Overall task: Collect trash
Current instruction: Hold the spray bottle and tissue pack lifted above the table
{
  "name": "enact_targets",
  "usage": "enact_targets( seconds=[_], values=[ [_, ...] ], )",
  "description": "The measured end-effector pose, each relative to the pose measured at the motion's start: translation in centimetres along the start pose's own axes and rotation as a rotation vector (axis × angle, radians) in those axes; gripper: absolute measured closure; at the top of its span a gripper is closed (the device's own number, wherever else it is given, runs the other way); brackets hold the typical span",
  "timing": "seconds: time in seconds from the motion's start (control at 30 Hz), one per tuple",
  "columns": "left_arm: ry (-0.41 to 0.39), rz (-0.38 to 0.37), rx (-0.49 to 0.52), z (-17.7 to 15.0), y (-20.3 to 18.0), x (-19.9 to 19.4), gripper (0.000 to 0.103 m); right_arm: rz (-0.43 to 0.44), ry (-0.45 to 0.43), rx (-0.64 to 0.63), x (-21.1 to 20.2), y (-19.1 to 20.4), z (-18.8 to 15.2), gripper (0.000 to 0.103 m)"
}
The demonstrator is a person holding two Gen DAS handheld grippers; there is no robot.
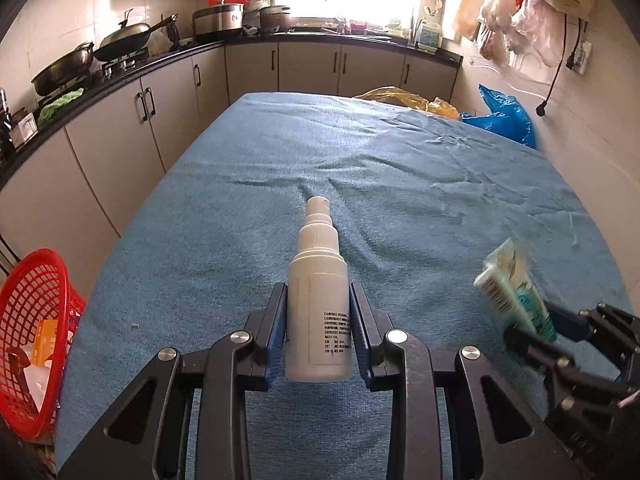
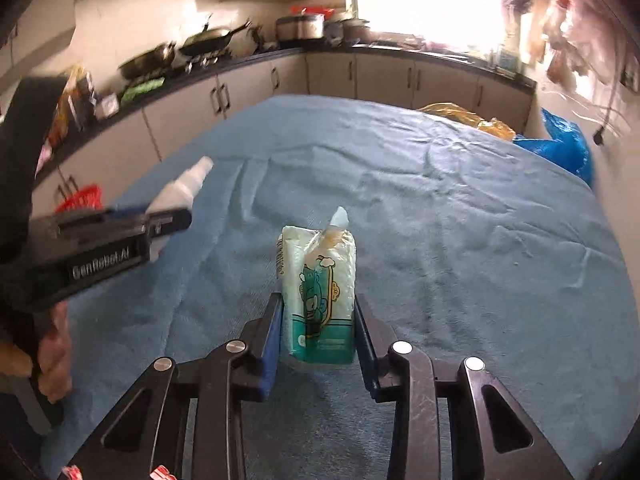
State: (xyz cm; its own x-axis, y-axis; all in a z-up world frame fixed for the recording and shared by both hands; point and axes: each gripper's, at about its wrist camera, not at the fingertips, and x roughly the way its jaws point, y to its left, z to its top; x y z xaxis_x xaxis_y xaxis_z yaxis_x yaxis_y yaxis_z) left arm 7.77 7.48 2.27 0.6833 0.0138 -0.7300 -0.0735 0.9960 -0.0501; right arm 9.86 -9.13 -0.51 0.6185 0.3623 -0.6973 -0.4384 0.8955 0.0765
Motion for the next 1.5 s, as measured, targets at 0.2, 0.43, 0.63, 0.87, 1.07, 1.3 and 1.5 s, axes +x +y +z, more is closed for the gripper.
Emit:
enact_targets(
  seconds=[0.2,0.43,0.63,0.87,1.07,1.3,1.5],
  values=[
    [-0.013,0.001,0.03,0.0,-0.7,-0.2,0.074,-0.021,-0.064,0.034,-1.7,-0.2,0.2,0.068],
    [-0.019,0.001,0.039,-0.1,-1.0,-0.2,0.074,-0.013,-0.065,0.031,-2.4,0.5,-0.2,0.068],
    [-0.025,0.002,0.042,-0.2,-1.1,-0.3,0.074,-0.011,-0.065,0.036,-2.3,0.4,-0.4,0.068],
    [-0.03,0.003,0.045,-0.2,-1.1,-0.4,0.074,-0.013,-0.065,0.036,-2.3,0.4,-0.5,0.067],
    [-0.029,0.003,0.047,-0.2,-1.0,-0.5,0.074,-0.012,-0.069,0.039,-2.4,0.2,-0.5,0.067],
    [-0.03,0.008,0.049,-0.3,-0.7,-0.7,0.074,-0.011,-0.075,0.044,-2.7,0.1,-0.4,0.067],
    [-0.035,0.022,0.049,-0.3,-0.8,-0.7,0.074,-0.008,-0.087,0.056,-3.2,-0.1,-0.2,0.067]
  ],
)
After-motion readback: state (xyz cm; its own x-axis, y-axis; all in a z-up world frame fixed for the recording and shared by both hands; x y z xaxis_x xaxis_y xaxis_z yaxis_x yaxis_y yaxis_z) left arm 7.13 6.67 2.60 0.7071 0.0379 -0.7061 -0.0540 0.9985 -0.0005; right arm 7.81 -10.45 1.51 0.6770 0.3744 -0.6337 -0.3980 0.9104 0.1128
